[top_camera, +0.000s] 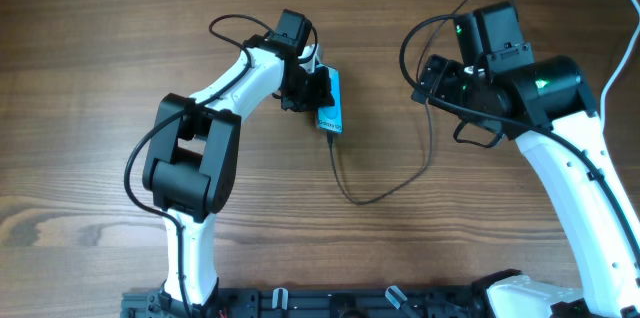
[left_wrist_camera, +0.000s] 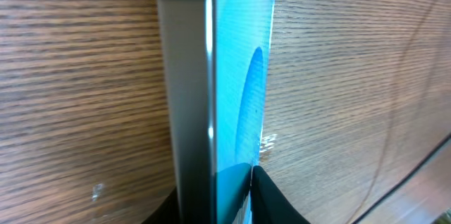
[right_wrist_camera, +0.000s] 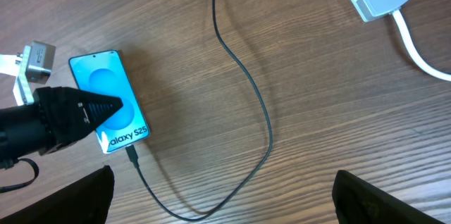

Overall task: Plug charger to phone and switch on socket
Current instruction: 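Lower the phone flat onto the table with the left gripper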

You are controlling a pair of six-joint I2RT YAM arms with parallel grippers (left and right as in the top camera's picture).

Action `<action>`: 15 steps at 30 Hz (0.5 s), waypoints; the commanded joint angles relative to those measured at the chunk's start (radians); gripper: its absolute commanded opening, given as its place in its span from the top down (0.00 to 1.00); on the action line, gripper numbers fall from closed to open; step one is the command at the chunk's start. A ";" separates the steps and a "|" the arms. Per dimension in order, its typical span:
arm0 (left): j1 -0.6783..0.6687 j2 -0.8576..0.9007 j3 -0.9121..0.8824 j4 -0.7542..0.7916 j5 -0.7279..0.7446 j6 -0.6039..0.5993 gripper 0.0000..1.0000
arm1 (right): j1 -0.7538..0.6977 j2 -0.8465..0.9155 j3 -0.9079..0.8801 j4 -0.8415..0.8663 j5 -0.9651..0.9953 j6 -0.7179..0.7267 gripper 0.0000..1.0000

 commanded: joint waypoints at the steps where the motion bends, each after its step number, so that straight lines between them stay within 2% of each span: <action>1: 0.003 0.027 -0.010 -0.036 -0.185 0.006 0.79 | -0.002 0.005 -0.003 -0.012 -0.009 0.010 0.00; 3: 0.003 0.027 -0.010 -0.047 -0.214 0.006 0.75 | -0.002 0.005 -0.002 -0.015 -0.009 0.011 0.01; 5: 0.003 0.027 -0.010 -0.057 -0.230 0.014 0.58 | -0.002 0.005 -0.003 -0.016 -0.010 0.011 0.00; 8: 0.003 0.026 -0.010 -0.065 -0.234 0.036 0.45 | -0.002 0.005 -0.002 -0.024 -0.009 0.011 0.00; 11: 0.003 0.026 -0.008 -0.065 -0.238 0.036 0.39 | -0.002 0.005 -0.003 -0.040 -0.009 0.011 0.00; 15: 0.005 -0.047 0.012 -0.092 -0.240 0.035 0.37 | -0.002 0.005 -0.002 -0.040 -0.009 0.015 0.00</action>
